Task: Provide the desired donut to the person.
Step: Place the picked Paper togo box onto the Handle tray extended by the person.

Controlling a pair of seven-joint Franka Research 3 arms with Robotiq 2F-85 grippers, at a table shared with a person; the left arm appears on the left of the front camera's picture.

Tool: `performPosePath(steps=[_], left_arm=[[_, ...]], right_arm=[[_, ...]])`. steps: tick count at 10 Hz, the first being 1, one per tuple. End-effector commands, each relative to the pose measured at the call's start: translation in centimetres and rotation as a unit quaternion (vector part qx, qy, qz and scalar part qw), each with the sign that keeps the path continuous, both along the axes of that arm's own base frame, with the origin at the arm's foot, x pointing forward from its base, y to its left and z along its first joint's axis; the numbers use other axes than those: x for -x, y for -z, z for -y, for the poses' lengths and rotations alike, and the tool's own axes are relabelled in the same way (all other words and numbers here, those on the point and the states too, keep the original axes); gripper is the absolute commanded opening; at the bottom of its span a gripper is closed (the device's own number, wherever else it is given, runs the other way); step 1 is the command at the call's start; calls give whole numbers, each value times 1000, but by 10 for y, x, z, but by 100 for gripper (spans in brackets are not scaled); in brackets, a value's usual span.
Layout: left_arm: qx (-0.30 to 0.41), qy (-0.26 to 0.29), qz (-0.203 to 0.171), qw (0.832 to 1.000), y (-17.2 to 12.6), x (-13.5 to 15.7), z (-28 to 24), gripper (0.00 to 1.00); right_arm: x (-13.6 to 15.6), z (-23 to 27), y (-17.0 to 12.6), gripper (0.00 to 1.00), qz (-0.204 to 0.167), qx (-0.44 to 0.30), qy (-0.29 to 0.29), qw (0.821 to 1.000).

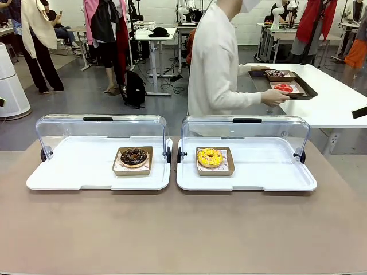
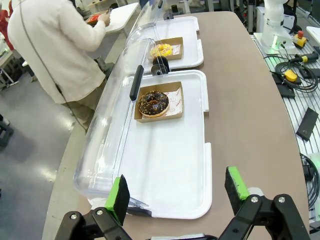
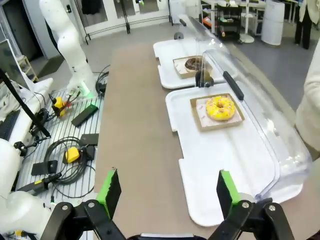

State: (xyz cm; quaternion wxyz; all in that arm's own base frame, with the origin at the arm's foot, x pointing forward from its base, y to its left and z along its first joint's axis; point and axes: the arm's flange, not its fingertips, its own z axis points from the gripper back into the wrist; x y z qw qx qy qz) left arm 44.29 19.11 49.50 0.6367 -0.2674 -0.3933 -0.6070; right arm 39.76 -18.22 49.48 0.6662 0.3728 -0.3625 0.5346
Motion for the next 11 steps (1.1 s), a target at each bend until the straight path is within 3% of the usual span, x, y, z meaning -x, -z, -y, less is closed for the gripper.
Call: performPosePath(steps=[1,2,3,11], left_arm=[[8,-2,1,1000,-2,1,1,100],[8,-2,1,1000,-2,1,1,100],[8,-2,1,1000,-2,1,1,100],[8,-2,1,1000,-2,1,1,100]], right_arm=[[0,-11,-10,100,54,49,34,997],[2,-26,-14,100,75,87,90,989],[-5,-1,-6,100,16,17,9,1000],[-5,-1,-6,100,16,17,9,1000]])
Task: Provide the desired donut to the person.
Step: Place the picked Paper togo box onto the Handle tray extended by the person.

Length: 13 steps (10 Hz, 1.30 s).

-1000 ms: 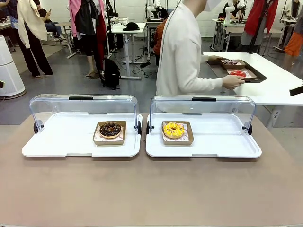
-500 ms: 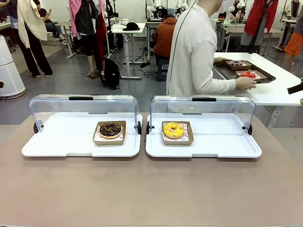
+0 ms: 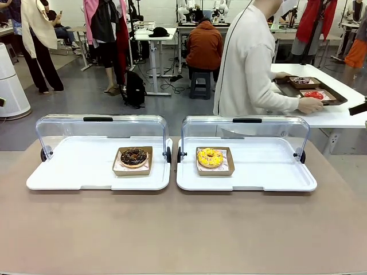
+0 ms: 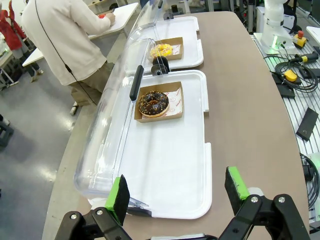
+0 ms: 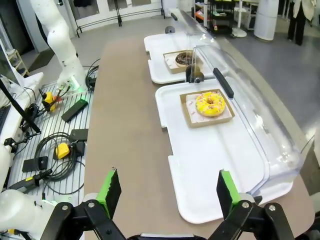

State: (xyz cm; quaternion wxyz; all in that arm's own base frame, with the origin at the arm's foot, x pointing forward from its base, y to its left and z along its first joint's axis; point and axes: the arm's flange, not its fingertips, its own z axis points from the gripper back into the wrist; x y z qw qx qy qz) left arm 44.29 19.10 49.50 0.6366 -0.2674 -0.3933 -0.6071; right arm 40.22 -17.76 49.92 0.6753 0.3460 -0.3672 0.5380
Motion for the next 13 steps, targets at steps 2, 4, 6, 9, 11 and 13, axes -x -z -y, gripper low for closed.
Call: performPosePath(steps=[2,4,6,9,11,13], left_arm=[[8,-2,1,1000,-2,1,1,100],[8,-2,1,1000,-2,1,1,100],[8,-2,1,1000,-2,1,1,100],[8,-2,1,1000,-2,1,1,100],[8,-2,1,1000,-2,1,1,100],[8,-2,1,1000,-2,1,1,100]], right_arm=[[0,3,-1,100,0,-3,-5,1000],[0,3,-1,100,0,-3,-5,1000],[0,3,-1,100,0,-3,-5,1000],[0,3,-1,100,0,-3,-5,1000],[0,3,-1,100,0,-3,-5,1000],[0,3,-1,100,0,-3,-5,1000]])
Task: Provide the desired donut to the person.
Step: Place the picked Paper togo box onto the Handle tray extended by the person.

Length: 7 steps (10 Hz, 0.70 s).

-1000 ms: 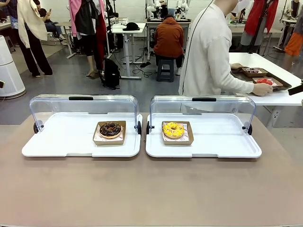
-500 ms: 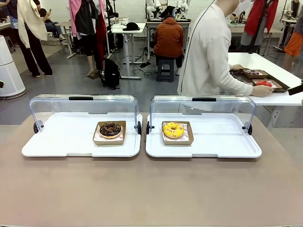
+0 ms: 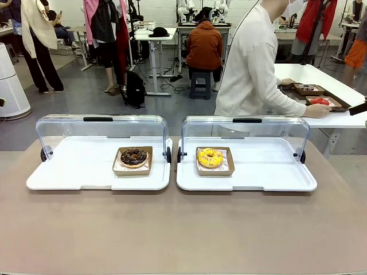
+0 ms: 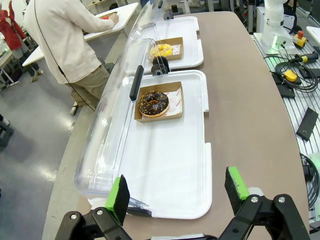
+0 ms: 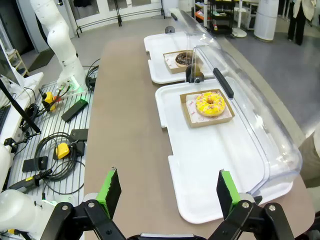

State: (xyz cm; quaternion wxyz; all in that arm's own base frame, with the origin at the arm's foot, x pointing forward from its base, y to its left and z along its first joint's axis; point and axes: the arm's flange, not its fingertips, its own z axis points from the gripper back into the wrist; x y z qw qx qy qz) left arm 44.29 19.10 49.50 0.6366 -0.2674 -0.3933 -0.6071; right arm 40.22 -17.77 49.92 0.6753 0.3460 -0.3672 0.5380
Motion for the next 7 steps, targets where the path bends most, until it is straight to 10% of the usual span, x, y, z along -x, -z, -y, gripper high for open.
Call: performPosePath(steps=[1,7], left_arm=[[8,-2,1,1000,-2,1,1,100],[8,-2,1,1000,-2,1,1,100]], right_arm=[[0,3,-1,100,0,-3,-5,1000],[0,3,-1,100,0,-3,-5,1000]])
